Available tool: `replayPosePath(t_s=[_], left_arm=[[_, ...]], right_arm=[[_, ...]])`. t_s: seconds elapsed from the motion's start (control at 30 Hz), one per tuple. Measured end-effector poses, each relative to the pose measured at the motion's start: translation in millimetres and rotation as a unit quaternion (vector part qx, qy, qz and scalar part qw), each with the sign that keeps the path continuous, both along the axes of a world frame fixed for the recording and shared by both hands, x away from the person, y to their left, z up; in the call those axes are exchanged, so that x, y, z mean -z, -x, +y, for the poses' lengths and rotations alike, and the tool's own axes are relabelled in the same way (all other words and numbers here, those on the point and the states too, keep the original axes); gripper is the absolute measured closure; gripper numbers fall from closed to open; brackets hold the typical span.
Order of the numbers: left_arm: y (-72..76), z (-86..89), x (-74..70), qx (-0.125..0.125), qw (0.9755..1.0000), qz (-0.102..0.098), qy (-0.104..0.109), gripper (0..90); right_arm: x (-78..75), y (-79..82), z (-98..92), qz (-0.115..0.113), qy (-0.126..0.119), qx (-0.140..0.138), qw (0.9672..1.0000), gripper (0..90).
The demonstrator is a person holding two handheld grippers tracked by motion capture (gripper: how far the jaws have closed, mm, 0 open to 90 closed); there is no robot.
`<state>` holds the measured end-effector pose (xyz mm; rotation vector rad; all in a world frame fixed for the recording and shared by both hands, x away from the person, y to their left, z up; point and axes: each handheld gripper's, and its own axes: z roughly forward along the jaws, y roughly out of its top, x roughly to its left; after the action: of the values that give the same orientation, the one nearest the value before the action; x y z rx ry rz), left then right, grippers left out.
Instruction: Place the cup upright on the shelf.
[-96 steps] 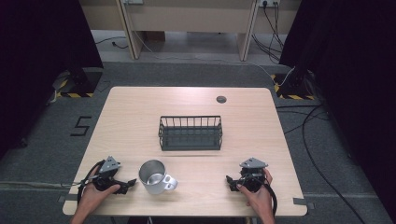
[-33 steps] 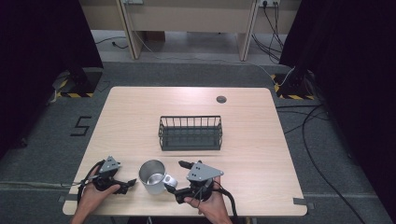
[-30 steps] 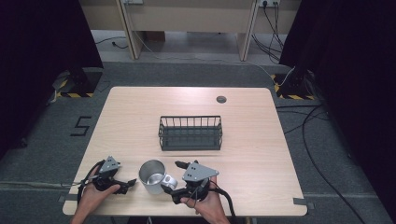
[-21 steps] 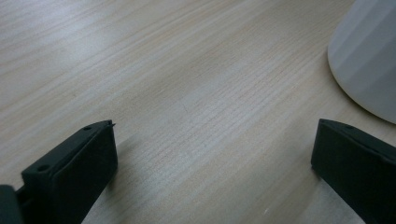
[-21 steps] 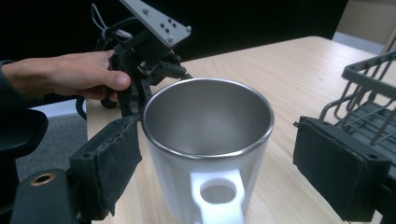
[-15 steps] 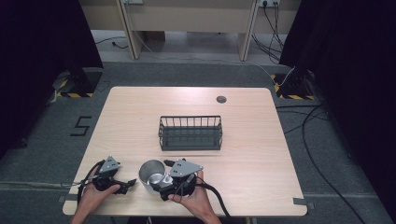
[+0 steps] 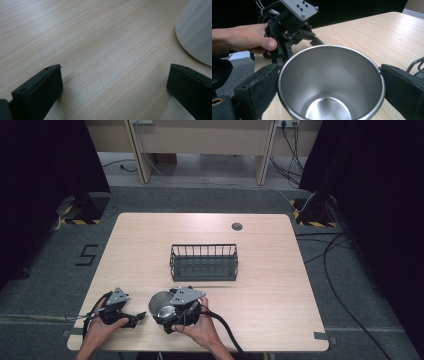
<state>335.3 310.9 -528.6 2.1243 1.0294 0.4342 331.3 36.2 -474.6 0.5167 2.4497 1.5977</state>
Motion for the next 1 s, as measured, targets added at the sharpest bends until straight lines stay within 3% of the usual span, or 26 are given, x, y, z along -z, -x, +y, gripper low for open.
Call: replayPosePath(t_s=[0.27, 0.7, 0.8, 1.0], left_arm=[[0.0, 0.0, 0.0, 0.0, 1.0, 0.0, 0.0, 0.0], [0.0, 0.0, 0.0, 0.0, 1.0, 0.0, 0.0, 0.0], [0.0, -0.1, -0.1, 0.0, 1.0, 0.0, 0.0, 0.0], [0.0, 0.1, -0.2, 0.001, 1.0, 0.0, -0.002, 0.0]], right_arm=[[1.0, -7.9, 8.3, 0.015, 0.001, -0.013, 0.9998, 4.3], [-1.2, -8.6, 9.7, -0.003, 0.006, -0.01, 0.9999, 6.0], [-11.9, -11.3, 1.9, -0.011, -0.011, -0.01, 0.9998, 6.0], [-31.8, -17.3, -10.1, -0.023, -0.011, -0.001, 0.9997, 6.0]])
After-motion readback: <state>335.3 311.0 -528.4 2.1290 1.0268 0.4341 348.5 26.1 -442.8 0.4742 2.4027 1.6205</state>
